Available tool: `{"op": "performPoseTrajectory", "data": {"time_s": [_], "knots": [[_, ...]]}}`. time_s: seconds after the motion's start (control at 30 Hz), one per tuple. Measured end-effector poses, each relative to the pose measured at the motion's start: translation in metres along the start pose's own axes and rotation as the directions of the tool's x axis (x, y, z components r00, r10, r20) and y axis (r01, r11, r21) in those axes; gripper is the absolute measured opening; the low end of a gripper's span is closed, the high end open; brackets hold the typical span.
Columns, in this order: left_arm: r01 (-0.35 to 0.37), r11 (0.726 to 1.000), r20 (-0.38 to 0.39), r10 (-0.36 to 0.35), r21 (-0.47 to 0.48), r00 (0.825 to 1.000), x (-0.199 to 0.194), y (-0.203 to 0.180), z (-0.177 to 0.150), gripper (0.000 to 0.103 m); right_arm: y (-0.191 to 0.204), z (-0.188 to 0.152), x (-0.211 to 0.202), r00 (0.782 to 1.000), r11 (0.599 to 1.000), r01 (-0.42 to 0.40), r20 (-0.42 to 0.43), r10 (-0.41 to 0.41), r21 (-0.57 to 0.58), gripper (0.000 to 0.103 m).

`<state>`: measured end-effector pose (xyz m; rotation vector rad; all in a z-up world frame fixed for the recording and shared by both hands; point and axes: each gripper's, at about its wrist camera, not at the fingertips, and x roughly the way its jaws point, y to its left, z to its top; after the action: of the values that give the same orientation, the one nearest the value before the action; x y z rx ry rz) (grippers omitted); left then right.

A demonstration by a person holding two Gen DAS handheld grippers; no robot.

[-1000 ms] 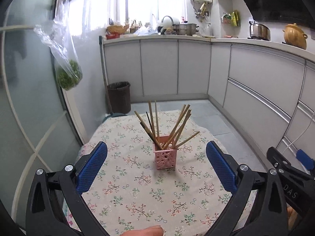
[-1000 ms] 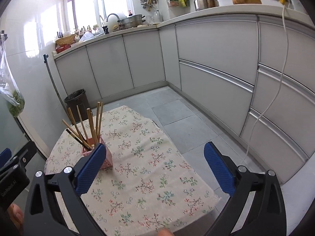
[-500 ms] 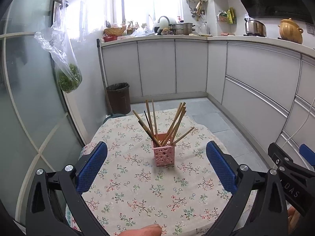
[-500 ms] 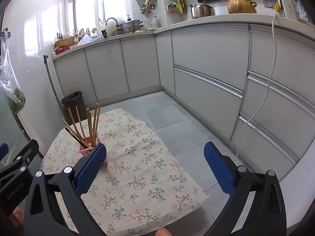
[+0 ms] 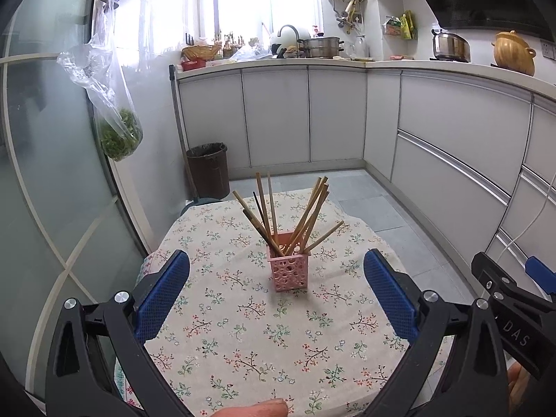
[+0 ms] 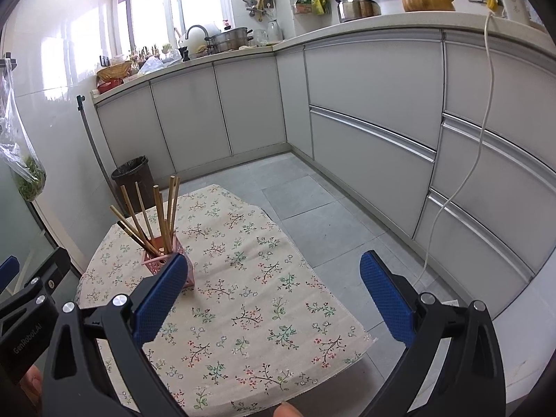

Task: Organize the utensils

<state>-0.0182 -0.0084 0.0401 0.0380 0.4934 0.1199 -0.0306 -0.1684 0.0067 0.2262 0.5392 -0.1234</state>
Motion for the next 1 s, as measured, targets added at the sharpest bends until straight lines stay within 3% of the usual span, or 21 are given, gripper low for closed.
{"op": "performPoseTrajectory", "data": {"time_s": [1.0], "knots": [[-0.005, 1.0, -0.022, 0.005, 0.01, 1.0, 0.0066, 0.0007, -0.0026, 0.096, -0.0012, -0.0028, 0.0097, 0.999, 1.0, -0.016, -0.039, 0.017, 0.011, 0.097]]}}
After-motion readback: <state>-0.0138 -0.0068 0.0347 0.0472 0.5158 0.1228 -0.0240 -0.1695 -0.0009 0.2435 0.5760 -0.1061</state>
